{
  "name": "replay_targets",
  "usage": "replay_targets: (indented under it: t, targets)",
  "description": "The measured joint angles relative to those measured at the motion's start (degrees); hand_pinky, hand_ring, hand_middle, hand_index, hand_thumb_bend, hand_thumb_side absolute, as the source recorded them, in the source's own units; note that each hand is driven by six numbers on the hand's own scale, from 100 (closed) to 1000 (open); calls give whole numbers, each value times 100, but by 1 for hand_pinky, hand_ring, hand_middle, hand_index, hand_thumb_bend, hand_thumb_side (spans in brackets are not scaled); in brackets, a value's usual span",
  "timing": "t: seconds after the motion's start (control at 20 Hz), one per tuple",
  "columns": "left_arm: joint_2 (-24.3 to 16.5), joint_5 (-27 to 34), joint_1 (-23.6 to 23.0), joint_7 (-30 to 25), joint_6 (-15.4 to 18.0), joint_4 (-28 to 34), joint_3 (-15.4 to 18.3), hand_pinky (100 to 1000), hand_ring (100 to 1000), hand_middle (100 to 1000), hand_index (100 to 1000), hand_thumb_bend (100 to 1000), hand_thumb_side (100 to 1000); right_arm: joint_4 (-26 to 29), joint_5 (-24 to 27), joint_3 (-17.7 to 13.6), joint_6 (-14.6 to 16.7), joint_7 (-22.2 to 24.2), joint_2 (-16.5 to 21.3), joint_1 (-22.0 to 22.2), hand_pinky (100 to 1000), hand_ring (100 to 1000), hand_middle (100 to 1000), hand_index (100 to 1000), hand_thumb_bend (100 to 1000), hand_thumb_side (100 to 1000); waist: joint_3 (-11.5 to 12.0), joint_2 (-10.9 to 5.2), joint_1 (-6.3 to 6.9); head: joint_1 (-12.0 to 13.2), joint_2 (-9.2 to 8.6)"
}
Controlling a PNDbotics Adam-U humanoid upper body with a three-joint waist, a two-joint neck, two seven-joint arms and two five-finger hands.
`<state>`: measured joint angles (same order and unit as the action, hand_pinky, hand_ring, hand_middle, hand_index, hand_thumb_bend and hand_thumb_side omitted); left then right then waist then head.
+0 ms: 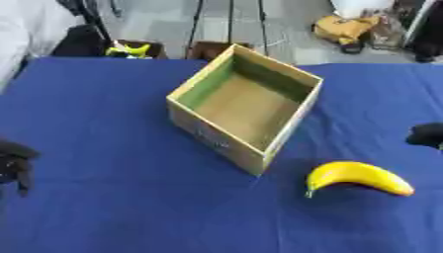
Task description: Pick up objects on the table and place them in the box.
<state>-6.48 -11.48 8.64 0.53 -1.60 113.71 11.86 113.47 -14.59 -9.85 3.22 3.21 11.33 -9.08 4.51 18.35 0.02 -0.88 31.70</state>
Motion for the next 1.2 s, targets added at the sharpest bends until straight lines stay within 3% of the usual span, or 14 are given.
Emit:
replay_targets:
  t: [0.65,1.2]
  targets:
    - [0,0,0,-6,-6,0,0,143,231,301,464,100,1000,0,-56,0,19,-19,41,0,758,647,570,678,100,1000,-11,0,0,-422,58]
    - [0,0,0,-9,-6,0,0,143,231,302,464,100,1000,0,-405,53,204,-75,702,-58,759,685,612,706,101,1000,-8,-1,1,-400,56]
